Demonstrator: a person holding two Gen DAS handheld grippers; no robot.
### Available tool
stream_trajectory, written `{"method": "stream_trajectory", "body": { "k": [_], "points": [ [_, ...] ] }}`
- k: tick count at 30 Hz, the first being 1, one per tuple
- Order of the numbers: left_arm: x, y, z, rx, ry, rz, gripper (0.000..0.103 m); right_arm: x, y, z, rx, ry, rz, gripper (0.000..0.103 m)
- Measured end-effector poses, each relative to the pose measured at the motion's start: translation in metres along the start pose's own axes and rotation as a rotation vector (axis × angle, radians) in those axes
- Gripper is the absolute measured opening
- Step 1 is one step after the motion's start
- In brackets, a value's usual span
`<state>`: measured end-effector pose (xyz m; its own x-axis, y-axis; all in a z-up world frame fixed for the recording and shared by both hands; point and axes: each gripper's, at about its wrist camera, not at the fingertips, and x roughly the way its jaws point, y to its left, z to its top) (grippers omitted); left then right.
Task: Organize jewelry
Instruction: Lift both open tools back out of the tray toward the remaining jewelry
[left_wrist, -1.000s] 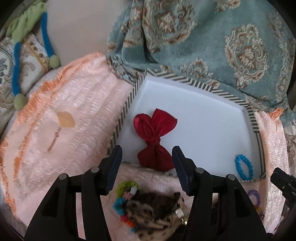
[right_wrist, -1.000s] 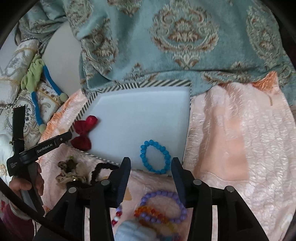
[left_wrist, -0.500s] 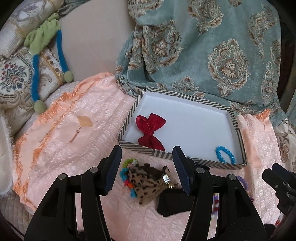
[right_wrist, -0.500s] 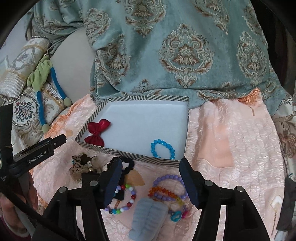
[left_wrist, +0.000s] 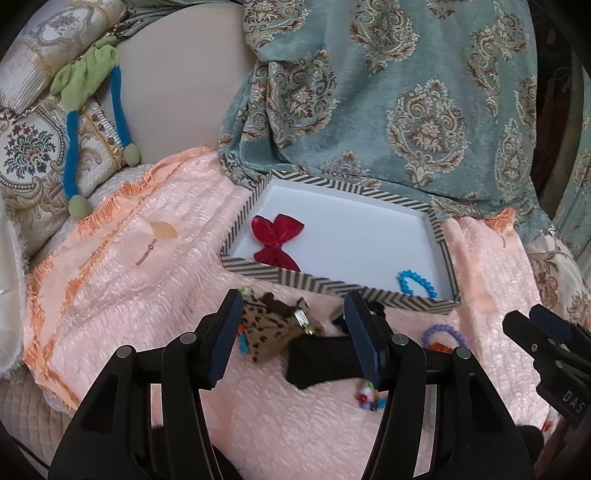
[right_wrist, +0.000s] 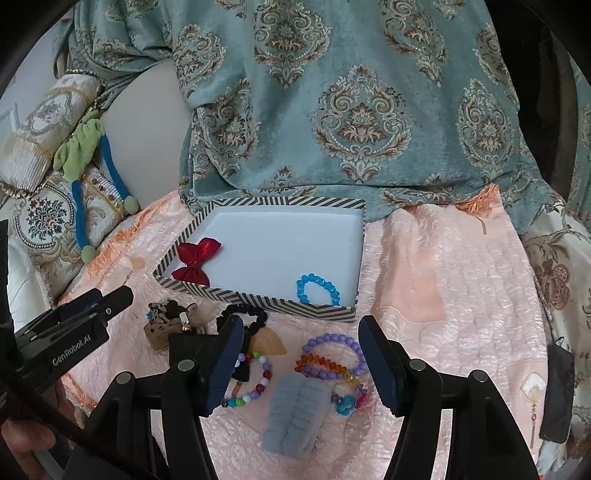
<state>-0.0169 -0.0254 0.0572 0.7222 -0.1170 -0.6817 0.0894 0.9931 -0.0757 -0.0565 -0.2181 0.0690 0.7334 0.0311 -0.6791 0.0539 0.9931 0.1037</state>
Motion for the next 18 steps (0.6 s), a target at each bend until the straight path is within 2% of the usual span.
{"method": "stream_trajectory", "body": {
  "k": [18],
  "points": [
    [-0.028, -0.003, -0.016, -0.004, -0.009, -0.019, 0.057, -0.027, 0.006, -0.010, -0.022, -0.028, -0.009, 0.066]
  ]
}}
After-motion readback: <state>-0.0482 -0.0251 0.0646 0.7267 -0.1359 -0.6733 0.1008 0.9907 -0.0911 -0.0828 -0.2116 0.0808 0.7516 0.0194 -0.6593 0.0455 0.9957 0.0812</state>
